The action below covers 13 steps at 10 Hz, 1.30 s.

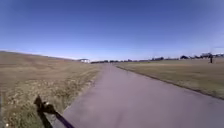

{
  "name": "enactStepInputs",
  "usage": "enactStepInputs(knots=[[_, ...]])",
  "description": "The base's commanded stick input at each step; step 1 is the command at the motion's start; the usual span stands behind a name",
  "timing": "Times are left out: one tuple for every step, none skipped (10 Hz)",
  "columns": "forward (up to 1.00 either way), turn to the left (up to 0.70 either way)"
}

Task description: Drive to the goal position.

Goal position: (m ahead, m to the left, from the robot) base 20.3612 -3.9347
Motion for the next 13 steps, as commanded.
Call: enactStepInputs(knots=[[0.7, 0.0], [0.7, 0.0], [0.7, 0.0], [0.7, 0.0], [0.7, 0.0], [0.7, 0.0], [0.7, 0.0], [0.7, 0.0], [0.7, 0.0], [0.7, 0.0], [0.7, 0.0], [0.7, 0.0], [0.7, 0.0]])
